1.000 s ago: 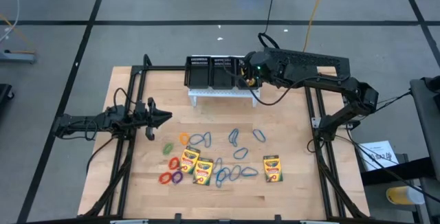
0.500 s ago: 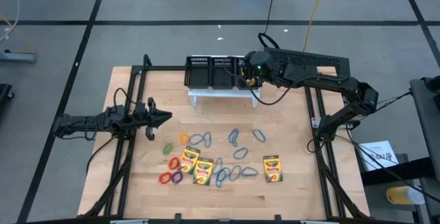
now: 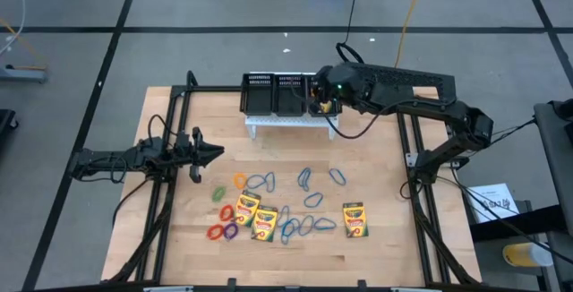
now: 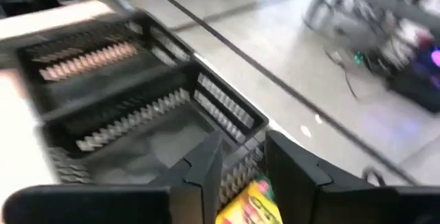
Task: Pick & Place Office Desk Supplies
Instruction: Put the crayon box into the right black bin
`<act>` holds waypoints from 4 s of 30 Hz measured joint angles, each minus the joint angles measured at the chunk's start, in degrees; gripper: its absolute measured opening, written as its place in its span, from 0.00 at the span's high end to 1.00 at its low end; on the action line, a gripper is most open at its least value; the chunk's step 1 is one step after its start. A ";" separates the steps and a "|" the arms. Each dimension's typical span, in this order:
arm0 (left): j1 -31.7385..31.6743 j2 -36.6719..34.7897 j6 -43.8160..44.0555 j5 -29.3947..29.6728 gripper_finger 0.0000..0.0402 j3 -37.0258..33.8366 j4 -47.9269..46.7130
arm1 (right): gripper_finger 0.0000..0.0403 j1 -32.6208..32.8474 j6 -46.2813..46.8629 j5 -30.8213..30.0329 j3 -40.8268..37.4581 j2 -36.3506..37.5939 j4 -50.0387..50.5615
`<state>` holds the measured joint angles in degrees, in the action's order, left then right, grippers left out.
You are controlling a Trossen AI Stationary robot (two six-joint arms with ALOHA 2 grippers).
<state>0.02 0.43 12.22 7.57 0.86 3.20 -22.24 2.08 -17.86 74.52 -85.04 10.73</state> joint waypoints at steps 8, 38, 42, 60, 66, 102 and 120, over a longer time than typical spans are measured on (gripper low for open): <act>-0.01 -0.02 -0.01 0.00 0.86 0.00 -0.01 | 0.67 8.32 -4.56 6.05 0.00 4.48 1.89; -0.01 -0.01 0.00 0.00 0.86 -0.02 -0.01 | 0.43 25.03 22.24 31.91 -16.40 6.53 32.52; 0.00 0.00 -0.01 0.00 0.86 0.00 -0.02 | 0.43 24.48 23.30 34.94 -23.16 8.64 30.55; -0.01 -0.02 -0.01 0.00 0.86 0.01 0.00 | 0.43 25.68 18.28 42.30 -44.59 12.37 7.21; 0.01 -0.01 0.00 0.01 0.86 0.01 -0.02 | 0.43 27.95 18.80 43.50 -45.40 12.46 6.10; 0.00 0.00 -0.01 0.02 0.86 0.01 0.00 | 0.81 33.14 19.74 41.60 -45.53 12.22 3.97; -0.01 0.00 -0.01 0.01 0.86 0.00 -0.01 | 1.00 33.07 18.81 42.23 -50.03 12.42 0.93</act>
<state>0.01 0.42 12.21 7.59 0.85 3.19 10.83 20.89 24.38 24.49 -72.62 11.65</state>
